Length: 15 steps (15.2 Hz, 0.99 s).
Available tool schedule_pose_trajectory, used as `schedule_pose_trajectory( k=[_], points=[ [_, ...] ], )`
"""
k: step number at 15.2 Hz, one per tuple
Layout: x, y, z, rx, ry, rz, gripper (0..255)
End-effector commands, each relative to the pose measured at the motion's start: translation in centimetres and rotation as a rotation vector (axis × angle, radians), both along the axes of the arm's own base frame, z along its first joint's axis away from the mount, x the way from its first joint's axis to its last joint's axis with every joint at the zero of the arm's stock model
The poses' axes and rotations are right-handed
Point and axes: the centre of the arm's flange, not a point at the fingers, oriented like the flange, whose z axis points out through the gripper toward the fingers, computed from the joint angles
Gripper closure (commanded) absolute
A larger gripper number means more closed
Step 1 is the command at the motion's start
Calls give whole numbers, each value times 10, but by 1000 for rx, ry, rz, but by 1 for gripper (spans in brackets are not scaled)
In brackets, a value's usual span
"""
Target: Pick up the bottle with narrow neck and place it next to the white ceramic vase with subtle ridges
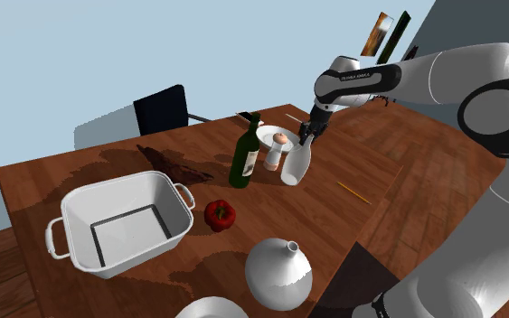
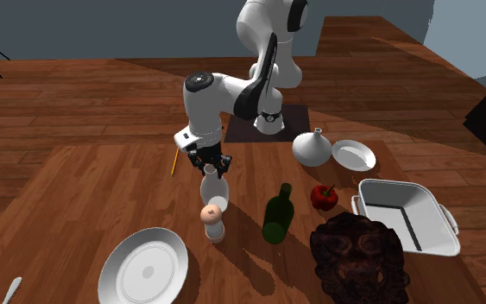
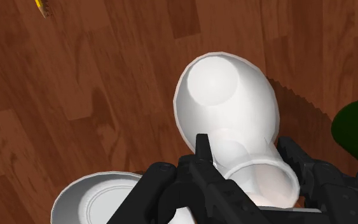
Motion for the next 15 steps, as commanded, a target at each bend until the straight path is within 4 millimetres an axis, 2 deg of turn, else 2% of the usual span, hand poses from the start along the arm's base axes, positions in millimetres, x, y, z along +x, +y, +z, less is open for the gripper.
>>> schedule_pose_trajectory(
  k=[1,6,15],
  points=[
    [0,0,0,0,1,0,255],
    [0,0,0,0,1,0,255],
    [0,0,47,0,1,0,255]
  ],
)
